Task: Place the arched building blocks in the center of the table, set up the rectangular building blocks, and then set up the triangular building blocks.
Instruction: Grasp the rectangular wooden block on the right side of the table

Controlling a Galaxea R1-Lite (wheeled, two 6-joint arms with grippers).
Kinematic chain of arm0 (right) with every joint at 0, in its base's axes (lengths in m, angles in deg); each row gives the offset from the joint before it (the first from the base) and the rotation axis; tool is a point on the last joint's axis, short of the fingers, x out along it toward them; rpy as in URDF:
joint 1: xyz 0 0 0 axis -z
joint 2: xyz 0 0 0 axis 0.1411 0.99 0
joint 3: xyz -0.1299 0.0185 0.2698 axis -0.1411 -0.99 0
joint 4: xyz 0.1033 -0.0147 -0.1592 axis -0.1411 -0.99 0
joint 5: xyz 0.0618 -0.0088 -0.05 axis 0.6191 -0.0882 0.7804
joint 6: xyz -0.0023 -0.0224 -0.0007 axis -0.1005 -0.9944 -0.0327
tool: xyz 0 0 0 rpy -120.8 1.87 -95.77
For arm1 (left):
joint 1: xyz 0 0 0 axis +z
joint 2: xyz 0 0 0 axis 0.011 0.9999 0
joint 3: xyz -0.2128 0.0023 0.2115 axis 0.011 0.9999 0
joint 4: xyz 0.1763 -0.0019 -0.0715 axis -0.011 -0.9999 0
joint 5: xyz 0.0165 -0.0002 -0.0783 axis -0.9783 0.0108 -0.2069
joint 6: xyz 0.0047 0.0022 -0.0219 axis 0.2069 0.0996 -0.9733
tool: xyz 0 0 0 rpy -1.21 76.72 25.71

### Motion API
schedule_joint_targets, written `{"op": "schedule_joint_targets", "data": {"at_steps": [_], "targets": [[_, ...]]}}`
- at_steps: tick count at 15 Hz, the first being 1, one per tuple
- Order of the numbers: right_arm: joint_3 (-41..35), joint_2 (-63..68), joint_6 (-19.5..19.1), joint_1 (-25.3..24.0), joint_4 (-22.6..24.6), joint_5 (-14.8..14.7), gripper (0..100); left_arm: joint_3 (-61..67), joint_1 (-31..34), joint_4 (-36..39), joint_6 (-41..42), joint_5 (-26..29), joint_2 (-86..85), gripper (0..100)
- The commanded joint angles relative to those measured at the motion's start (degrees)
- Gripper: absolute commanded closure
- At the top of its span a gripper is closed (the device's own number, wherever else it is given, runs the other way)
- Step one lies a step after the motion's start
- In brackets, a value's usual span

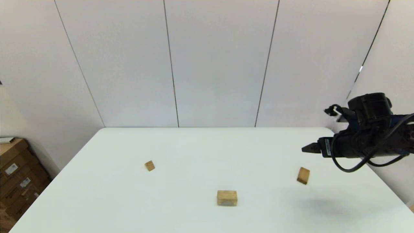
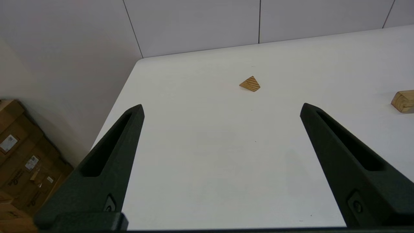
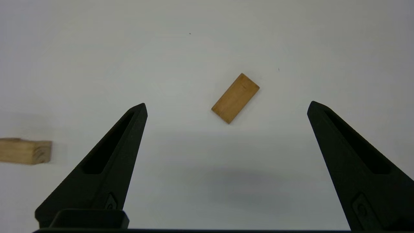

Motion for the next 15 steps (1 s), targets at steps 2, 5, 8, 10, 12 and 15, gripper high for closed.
{"op": "schedule_joint_targets", "data": {"at_steps": [2, 5, 8, 10, 12, 15], "targets": [[4.3, 7.7, -10.6, 1.9, -7.4, 0.5, 0, 0.0, 0.0, 0.0, 0.0, 0.0, 0.0, 0], [5.7, 9.9, -22.2, 2.0, -10.6, 0.5, 0, 0.0, 0.0, 0.0, 0.0, 0.0, 0.0, 0], [8.6, 12.6, -35.6, 1.3, -13.8, 1.2, 0, 0.0, 0.0, 0.0, 0.0, 0.0, 0.0, 0], [11.8, 13.5, -45.3, 1.3, -20.1, 3.5, 0, 0.0, 0.0, 0.0, 0.0, 0.0, 0.0, 0], [15.4, 15.0, -55.1, 1.0, -27.0, 4.0, 0, 0.0, 0.0, 0.0, 0.0, 0.0, 0.0, 0], [19.8, 17.7, -66.4, 0.7, -32.9, 3.6, 0, 0.0, 0.0, 0.0, 0.0, 0.0, 0.0, 0]]}}
